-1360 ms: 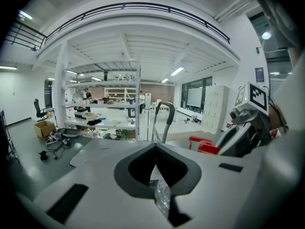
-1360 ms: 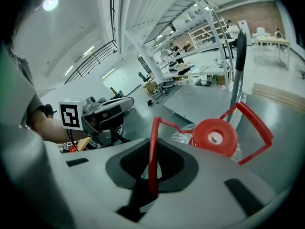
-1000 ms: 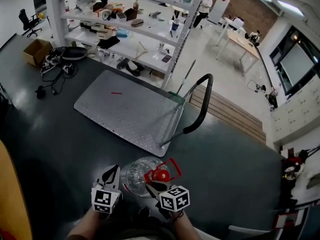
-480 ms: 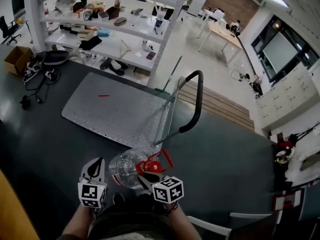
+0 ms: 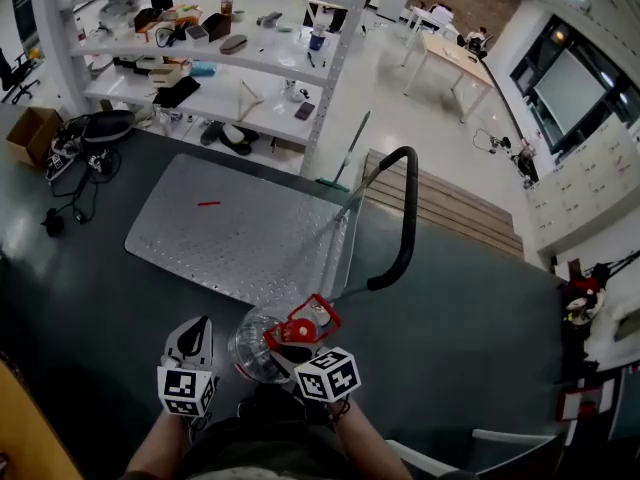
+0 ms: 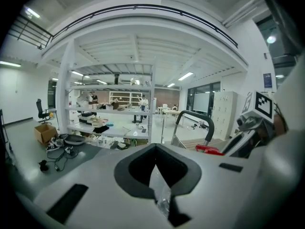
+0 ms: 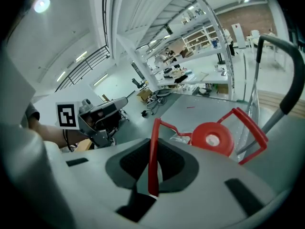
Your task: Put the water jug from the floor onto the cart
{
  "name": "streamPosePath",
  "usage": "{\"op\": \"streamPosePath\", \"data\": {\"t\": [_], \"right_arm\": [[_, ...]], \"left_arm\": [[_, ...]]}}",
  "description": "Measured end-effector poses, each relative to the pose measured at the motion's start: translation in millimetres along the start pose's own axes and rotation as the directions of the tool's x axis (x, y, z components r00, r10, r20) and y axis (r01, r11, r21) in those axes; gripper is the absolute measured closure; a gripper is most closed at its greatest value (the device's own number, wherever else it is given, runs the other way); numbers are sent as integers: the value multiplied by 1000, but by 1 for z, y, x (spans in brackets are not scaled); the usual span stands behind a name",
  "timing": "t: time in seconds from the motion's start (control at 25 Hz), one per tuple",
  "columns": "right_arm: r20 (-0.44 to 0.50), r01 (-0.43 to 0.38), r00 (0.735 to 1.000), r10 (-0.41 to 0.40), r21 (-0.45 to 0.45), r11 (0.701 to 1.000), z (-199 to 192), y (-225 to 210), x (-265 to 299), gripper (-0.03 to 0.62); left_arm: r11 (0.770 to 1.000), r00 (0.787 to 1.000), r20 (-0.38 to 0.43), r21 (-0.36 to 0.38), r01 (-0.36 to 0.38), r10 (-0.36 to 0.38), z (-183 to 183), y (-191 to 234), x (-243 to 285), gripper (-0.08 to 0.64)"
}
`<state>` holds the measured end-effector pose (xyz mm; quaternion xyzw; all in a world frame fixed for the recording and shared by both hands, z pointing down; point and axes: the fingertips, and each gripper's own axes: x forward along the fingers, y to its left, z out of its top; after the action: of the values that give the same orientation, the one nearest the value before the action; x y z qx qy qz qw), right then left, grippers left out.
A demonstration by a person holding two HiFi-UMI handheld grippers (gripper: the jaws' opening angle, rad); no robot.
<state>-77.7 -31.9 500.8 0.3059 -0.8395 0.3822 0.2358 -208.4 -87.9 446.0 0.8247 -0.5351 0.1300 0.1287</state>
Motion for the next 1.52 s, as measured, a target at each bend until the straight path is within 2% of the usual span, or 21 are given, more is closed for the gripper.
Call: {"op": "streamPosePath", "data": {"t": [0.12, 0.36, 0.6, 0.72, 0.96, 1.2, 1.36, 1.52], "right_arm": [[-7, -15, 1000, 15, 2, 1000, 21, -19, 12, 563], [-9, -55, 998, 55, 14, 998, 62, -48, 29, 563], [31, -9, 999, 10, -8, 1000, 105, -75, 42, 563], [50, 23, 998, -24, 20, 1000, 126, -88, 51, 563], [71, 120, 989, -129, 119, 986, 162, -123, 75, 563], [107, 208, 965, -240, 249, 946, 197, -162, 106, 561], [128, 247, 942, -311, 363, 898, 214, -187, 126, 561], [160, 275, 911, -381, 453, 848, 232, -213, 138, 561]], "left_arm": [[999, 1000, -1, 45, 5, -5, 20, 7, 29, 552], [998, 1000, 6, 58, -17, 16, 46, 20, 66, 552], [997, 999, -8, 70, -30, 31, 54, 50, 99, 552], [996, 1000, -10, 86, 3, -2, 65, 64, 119, 552], [989, 993, -29, 94, 118, -115, 82, 95, 177, 552], [962, 967, -52, 99, 253, -249, 96, 130, 247, 552], [935, 943, -62, 128, 332, -326, 109, 145, 282, 552], [917, 923, -80, 111, 382, -375, 109, 157, 314, 552]]}}
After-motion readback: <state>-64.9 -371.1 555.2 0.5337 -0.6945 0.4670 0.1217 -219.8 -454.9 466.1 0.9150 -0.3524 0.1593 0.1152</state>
